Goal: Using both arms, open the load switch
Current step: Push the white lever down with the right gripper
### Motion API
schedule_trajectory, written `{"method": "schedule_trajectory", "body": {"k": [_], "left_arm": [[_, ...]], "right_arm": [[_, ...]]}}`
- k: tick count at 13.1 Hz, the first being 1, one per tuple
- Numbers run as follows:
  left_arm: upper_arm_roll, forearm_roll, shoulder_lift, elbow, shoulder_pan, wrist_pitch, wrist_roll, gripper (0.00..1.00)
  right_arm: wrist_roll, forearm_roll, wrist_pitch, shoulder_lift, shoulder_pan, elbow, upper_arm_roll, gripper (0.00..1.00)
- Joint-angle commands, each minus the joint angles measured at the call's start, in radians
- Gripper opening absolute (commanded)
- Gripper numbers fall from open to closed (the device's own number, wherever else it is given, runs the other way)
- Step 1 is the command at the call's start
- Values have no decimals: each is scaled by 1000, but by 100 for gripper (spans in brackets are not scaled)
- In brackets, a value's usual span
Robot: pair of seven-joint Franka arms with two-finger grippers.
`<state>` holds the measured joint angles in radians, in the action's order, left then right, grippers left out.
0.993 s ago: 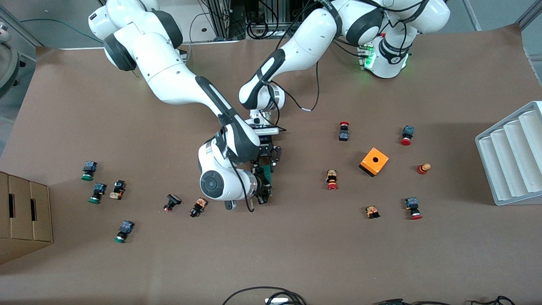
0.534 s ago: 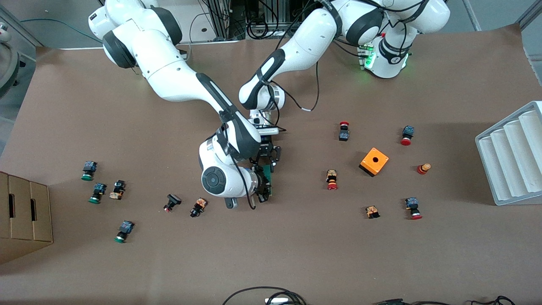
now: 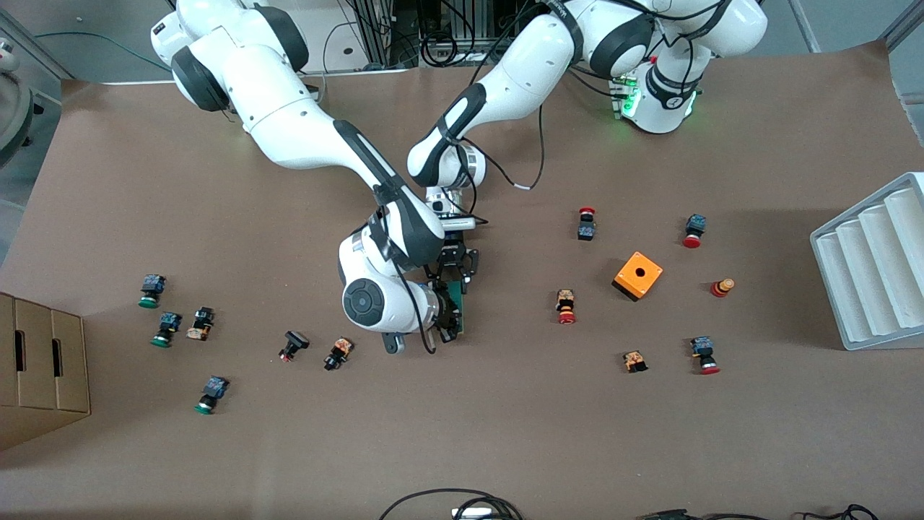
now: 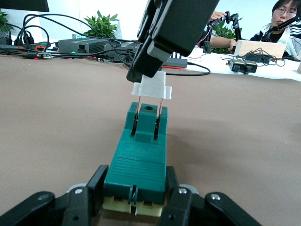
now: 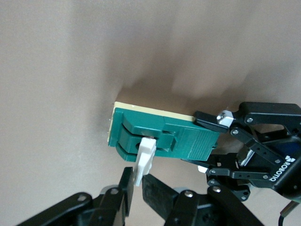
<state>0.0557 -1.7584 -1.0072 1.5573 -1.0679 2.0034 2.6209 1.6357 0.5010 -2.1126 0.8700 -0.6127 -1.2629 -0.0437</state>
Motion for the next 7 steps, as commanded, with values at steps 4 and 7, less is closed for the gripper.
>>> {"method": "schedule_trajectory", "body": {"k": [4, 7], "left_arm": [[-5, -7, -25, -22, 3, 25, -1, 55], [-5, -7, -25, -22, 5, 29, -1, 55]], "right_arm": [[-22, -47, 34, -68, -18, -130, -4, 26], [-23, -48, 32, -68, -18, -131, -5, 25]]}}
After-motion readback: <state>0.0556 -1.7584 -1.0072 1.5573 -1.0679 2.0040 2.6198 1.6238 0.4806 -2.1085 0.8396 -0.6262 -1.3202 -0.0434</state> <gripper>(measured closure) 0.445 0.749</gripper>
